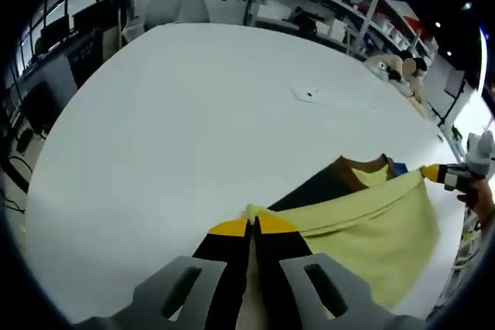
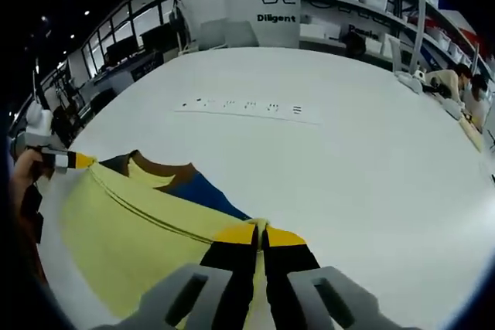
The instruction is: Fold the garment on the visible template until the final outline fits inside the template.
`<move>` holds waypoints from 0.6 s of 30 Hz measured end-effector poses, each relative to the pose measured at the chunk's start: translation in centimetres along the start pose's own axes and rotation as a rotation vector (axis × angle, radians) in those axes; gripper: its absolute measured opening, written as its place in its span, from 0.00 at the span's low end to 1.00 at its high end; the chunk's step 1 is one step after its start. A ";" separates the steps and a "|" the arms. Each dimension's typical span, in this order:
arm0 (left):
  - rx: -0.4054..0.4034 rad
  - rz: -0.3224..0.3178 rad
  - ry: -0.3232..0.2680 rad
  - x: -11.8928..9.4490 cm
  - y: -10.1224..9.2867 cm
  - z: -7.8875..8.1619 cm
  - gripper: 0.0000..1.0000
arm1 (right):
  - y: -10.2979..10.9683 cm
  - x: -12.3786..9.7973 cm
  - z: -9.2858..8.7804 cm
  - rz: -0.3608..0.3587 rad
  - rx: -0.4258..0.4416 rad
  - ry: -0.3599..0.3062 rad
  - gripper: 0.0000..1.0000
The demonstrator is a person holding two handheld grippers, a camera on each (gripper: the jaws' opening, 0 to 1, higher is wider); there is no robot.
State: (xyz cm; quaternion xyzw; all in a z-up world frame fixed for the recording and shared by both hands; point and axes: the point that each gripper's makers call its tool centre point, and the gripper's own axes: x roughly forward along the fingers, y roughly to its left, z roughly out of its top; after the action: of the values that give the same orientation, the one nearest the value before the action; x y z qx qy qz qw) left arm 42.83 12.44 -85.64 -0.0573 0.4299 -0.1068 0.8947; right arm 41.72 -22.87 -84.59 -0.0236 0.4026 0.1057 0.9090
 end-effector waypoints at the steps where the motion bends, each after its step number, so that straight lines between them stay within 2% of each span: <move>1: 0.000 -0.001 0.000 0.0 0.0 0.0 0.01 | 0.0 0.1 -0.1 -0.001 -0.001 0.003 0.00; 3: 0.002 0.001 -0.001 0.0 0.0 0.0 0.01 | 0.1 0.4 -0.4 0.006 -0.019 0.013 0.00; 5: 0.035 0.003 -0.005 0.0 0.0 0.1 0.01 | 0.0 0.5 -0.6 0.003 -0.019 0.013 0.00; 6: 0.092 0.007 0.005 0.0 0.0 0.1 0.01 | 0.1 0.6 -0.7 0.010 -0.007 0.011 0.00; 9: 0.116 -0.001 -0.013 -0.3 -0.1 0.3 0.03 | 0.3 0.3 -0.5 0.023 -0.018 -0.001 0.01; 13: 0.210 0.000 -0.028 -0.8 0.0 0.7 0.15 | 0.5 -0.5 0.0 0.037 -0.069 -0.026 0.14; 18: 0.337 -0.050 -0.040 -1.3 -0.6 0.9 0.31 | 0.2 -1.4 -0.1 0.047 -0.180 -0.047 0.30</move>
State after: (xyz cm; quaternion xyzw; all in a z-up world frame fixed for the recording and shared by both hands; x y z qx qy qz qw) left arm 42.64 12.16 -83.97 0.0807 0.3863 -0.1986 0.8971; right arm 40.69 -22.94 -83.56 -0.0935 0.3705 0.1631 0.9096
